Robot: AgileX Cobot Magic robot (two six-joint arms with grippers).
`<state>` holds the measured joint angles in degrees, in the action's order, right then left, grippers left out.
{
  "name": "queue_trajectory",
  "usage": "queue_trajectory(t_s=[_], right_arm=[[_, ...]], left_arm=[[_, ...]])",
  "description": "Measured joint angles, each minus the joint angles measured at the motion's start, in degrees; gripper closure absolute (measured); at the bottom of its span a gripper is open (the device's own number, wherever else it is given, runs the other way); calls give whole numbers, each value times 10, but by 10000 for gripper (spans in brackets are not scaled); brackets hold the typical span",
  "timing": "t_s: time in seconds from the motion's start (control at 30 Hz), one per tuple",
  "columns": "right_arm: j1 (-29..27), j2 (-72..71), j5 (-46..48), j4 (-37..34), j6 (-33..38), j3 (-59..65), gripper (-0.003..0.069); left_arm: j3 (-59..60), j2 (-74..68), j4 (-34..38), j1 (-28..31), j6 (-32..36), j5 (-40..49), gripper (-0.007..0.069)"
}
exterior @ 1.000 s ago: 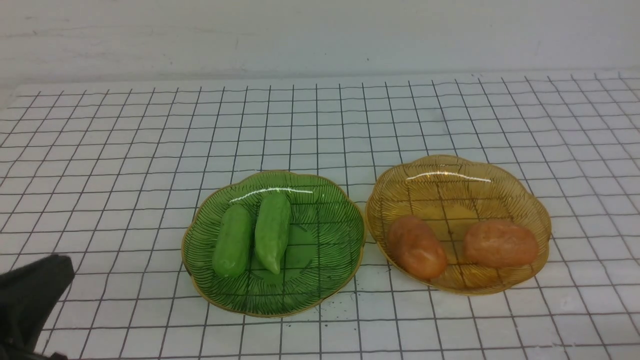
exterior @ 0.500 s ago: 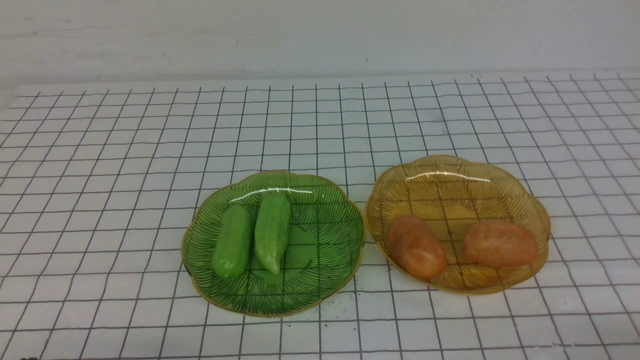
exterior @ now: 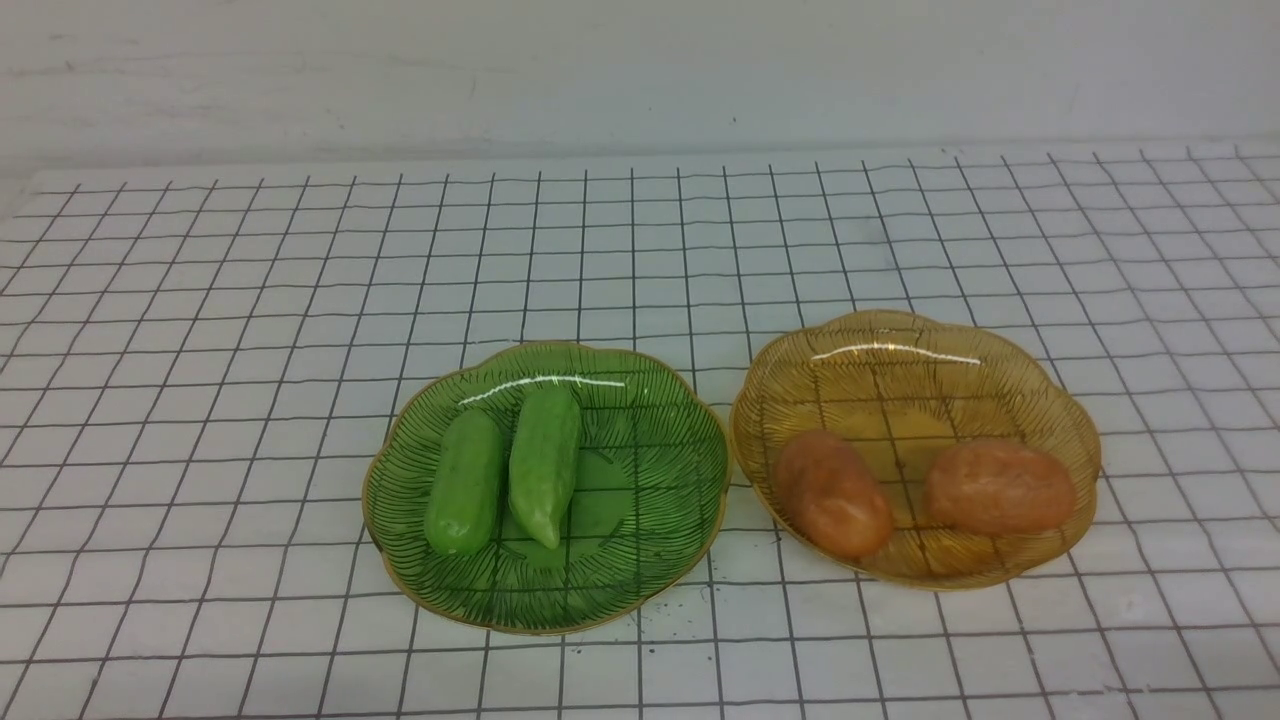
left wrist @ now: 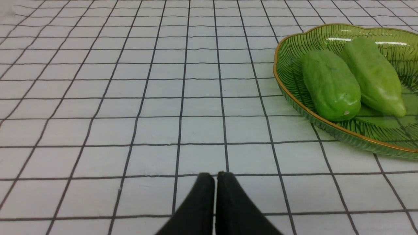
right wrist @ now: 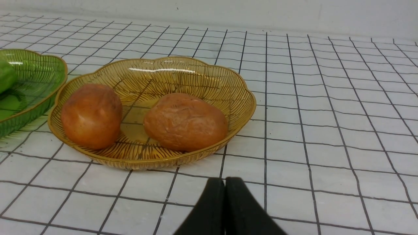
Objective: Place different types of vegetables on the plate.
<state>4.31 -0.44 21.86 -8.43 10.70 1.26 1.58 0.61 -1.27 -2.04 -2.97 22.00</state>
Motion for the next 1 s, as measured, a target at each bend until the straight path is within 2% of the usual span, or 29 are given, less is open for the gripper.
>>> queue_trajectory(t_s=[0.2,1.0], right_arm=[[0,0,0,0,0,0,673],[0,0,0,0,0,0,673]], left_arm=[[0,0,0,-22,0,0,632],[0,0,0,-22,0,0,632]])
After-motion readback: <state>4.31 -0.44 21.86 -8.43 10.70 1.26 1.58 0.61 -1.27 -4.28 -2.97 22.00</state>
